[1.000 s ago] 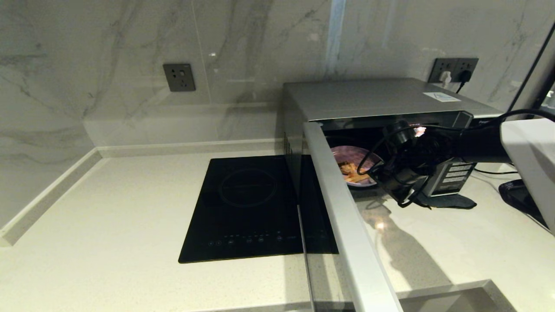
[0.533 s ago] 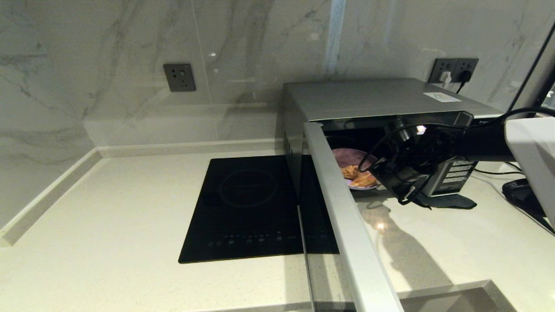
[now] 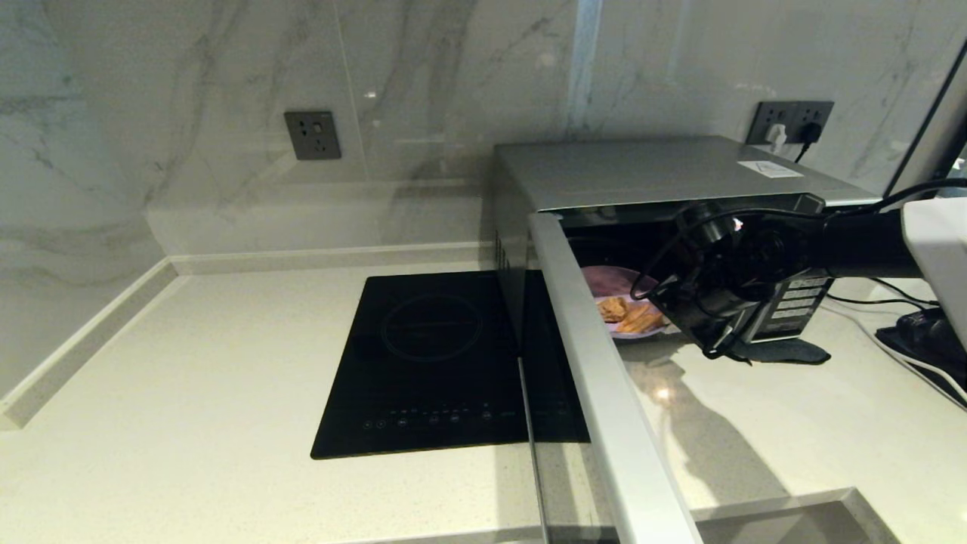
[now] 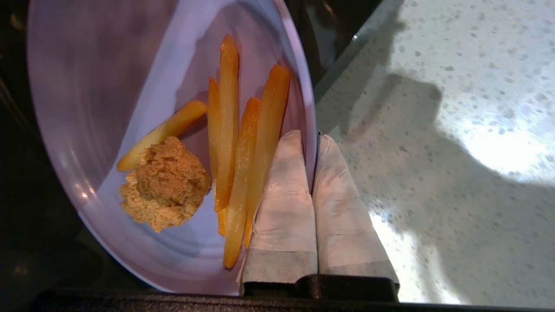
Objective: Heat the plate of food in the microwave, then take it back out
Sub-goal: Take the plate out of the microwave
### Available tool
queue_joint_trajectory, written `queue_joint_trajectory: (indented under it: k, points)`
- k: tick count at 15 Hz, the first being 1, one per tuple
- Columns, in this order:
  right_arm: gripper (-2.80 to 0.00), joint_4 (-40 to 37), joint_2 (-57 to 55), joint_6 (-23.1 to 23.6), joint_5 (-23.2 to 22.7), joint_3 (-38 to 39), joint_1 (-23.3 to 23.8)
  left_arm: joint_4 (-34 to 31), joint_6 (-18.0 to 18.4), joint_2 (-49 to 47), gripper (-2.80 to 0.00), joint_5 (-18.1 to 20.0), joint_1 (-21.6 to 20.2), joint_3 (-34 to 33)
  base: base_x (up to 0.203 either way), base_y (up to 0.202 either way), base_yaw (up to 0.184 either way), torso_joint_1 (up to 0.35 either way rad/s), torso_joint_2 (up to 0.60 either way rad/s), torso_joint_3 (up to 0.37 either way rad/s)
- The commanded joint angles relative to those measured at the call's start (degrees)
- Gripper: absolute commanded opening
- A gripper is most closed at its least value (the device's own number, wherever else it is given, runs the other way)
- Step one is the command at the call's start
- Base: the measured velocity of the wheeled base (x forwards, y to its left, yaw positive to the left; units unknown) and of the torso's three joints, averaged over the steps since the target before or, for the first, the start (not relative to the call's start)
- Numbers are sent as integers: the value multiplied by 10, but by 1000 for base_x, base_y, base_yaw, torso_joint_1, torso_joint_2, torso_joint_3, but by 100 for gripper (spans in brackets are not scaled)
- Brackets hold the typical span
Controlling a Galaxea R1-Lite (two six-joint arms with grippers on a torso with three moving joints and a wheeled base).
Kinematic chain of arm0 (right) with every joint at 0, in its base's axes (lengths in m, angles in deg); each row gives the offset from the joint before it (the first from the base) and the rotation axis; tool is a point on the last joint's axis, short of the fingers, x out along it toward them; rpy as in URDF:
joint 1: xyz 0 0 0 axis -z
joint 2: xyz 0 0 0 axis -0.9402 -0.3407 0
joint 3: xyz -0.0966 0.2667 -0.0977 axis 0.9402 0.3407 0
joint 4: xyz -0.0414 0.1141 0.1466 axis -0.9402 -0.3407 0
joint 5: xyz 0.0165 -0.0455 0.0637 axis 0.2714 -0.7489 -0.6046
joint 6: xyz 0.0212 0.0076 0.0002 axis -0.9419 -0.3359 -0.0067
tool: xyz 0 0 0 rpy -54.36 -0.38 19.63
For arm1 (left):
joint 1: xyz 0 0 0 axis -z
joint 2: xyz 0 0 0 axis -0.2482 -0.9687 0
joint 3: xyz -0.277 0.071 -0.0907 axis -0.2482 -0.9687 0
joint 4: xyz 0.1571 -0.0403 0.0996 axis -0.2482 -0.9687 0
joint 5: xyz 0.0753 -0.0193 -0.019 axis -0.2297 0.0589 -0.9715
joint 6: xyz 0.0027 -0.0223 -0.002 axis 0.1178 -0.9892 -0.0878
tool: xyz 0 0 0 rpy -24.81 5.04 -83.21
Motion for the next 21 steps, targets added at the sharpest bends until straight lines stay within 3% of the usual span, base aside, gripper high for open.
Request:
queue_joint_trajectory:
  k: [1, 12, 21]
  points:
    - [-280, 2, 26, -4, 1, 16, 0, 0, -1, -1, -280, 0, 0, 0, 0, 0, 0, 0, 0, 0]
    - [-280, 1, 92, -5, 13, 74, 0, 0, -1, -1, -280, 0, 0, 0, 0, 0, 0, 0, 0, 0]
    - [-280, 1, 251, -5, 34, 228, 8, 0, -1, -1, -280, 0, 0, 0, 0, 0, 0, 0, 0, 0]
